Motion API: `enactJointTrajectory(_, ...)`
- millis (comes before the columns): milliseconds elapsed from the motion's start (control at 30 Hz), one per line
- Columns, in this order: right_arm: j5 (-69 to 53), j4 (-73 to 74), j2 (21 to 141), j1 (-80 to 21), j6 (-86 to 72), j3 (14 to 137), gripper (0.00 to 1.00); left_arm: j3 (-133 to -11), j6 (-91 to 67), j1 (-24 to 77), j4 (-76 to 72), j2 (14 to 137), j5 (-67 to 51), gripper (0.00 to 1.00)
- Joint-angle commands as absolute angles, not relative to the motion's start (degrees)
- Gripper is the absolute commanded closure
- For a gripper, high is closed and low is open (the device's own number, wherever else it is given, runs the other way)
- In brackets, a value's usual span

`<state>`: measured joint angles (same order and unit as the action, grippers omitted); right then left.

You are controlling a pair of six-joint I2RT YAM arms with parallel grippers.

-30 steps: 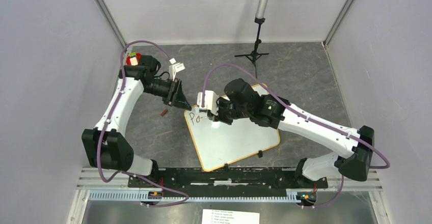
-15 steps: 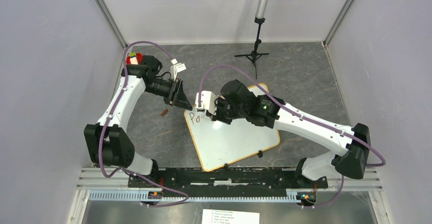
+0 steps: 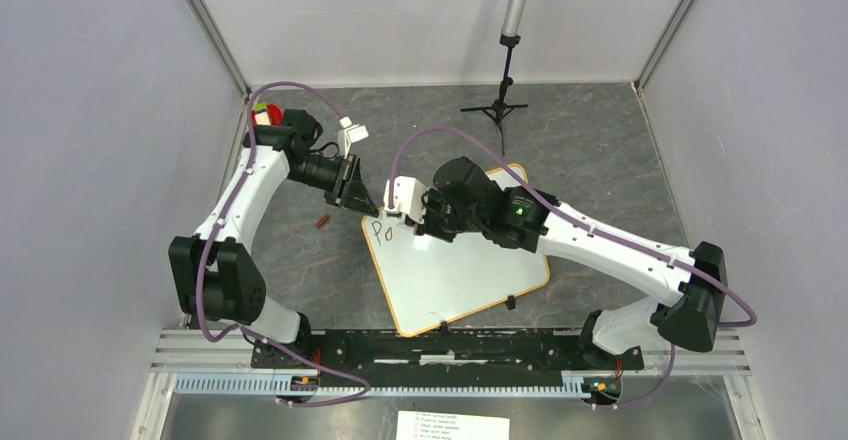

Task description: Write a sentence on the whiteboard

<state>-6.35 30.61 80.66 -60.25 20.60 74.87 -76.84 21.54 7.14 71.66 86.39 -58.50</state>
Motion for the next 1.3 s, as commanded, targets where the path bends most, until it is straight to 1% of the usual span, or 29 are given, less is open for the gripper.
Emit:
enactJointTrajectory(0, -4.91, 28.67, 81.6, -60.12, 20.04, 75.95, 1.0, -77.35, 23.03, 7.3, 71.9, 85.73, -60.74, 0.67)
enactJointTrajectory(267, -5.75, 28.87, 82.79, -60.18, 19.69, 76.91, 1.0, -77.26, 23.07, 7.3, 71.9, 85.57, -60.78, 0.71)
enactJointTrajectory(667, -3.96, 30.47, 80.65, -60.13, 21.5, 73.75, 1.0, -77.39, 23.0, 7.4, 71.92, 85.89, -60.47, 0.81)
enactJointTrajectory(967, -4.17, 30.94, 79.83, -60.14, 21.62, 72.45, 1.0, -77.3, 22.11, 7.35, 71.22, 85.67, -60.14, 0.85)
enactJointTrajectory(1267, -7.29, 30.81, 82.1, -60.71, 20.74, 75.39, 1.0, -77.09, 21.72, 7.3, 71.08, 85.14, -59.69, 0.88)
